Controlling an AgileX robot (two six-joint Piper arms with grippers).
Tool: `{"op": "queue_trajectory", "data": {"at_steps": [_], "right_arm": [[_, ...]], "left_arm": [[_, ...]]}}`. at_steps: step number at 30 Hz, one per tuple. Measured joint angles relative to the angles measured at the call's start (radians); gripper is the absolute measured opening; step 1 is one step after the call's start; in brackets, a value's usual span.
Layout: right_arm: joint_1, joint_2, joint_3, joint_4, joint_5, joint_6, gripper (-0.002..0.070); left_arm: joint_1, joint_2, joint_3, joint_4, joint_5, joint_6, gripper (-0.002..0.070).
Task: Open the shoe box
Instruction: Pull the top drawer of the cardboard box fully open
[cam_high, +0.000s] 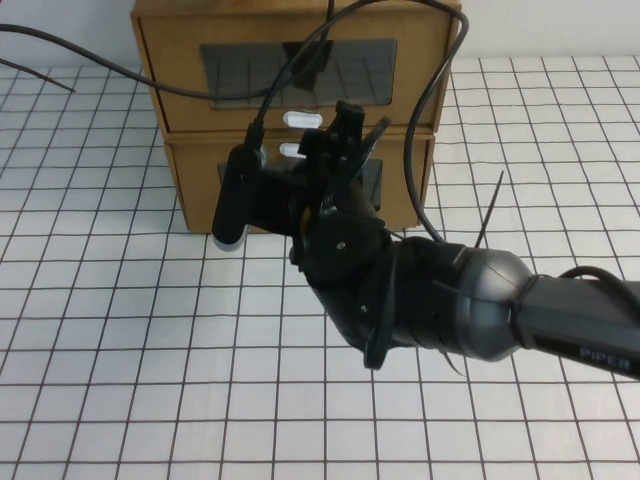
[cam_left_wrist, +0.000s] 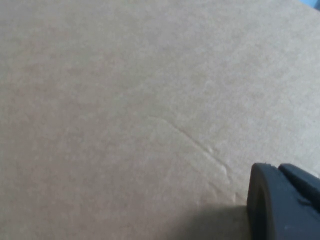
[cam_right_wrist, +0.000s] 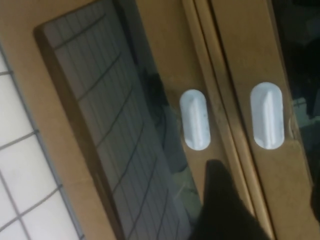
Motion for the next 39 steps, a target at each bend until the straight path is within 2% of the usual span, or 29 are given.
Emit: {"op": "queue_trajectory", "data": {"at_steps": [15,39], "right_arm": [[-0.065,0.023,-0.033,-0.004,-0.083,-0.041,0.0342],[-0.090,0.094,-0.133,-0.006,-0.133,-0.089,0.0342]], "left_arm": [[0.000,0.004,0.000,0.000,0.000,0.004,-0.0002],[0.000,0.004,0.000,-0.002,-0.002,0.006,-0.0002]]}}
